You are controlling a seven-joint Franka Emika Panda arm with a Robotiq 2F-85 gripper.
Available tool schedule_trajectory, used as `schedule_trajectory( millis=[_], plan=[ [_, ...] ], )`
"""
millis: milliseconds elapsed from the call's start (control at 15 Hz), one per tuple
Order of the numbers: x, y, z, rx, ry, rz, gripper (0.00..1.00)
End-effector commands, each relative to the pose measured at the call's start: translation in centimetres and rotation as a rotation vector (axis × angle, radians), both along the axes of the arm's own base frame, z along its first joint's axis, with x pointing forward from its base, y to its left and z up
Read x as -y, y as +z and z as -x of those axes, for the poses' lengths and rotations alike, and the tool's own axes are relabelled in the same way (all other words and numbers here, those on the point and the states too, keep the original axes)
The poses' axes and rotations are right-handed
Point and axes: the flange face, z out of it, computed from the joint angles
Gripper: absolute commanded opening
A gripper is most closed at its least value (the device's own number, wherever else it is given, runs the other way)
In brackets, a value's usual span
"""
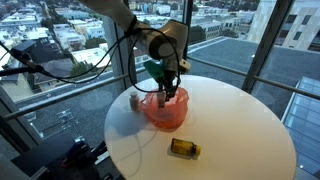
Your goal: Put the white bottle in the orange plastic bag
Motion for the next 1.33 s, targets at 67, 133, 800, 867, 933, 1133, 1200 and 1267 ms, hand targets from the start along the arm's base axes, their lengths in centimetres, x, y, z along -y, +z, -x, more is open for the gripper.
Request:
schedule_trajectory(
  millis=[67, 133, 800, 867, 933, 1133, 1200, 1267],
  plan=[
    [0.2, 1.4, -0.2, 0.016, 0.022, -0.007, 1.00],
    [0.3, 1.7, -0.2, 0.017, 0.023, -0.003, 1.00],
    [1.9, 8.9, 2.2, -0.002, 0.113, -0.013, 1.00],
    [2.2, 9.7, 2.7, -0.022, 0.131, -0.012, 1.00],
    [2.5, 10.5, 3.2, -0.038, 0.148, -0.007, 1.00],
    [3.5, 12.7, 4.6, -0.063, 0.182, 0.032, 1.00],
    [3.9, 13.5, 4.9, -0.060, 0.182, 0.053, 1.00],
    [4.3, 14.3, 5.2, -0.058, 0.180, 0.070, 1.00]
  ],
)
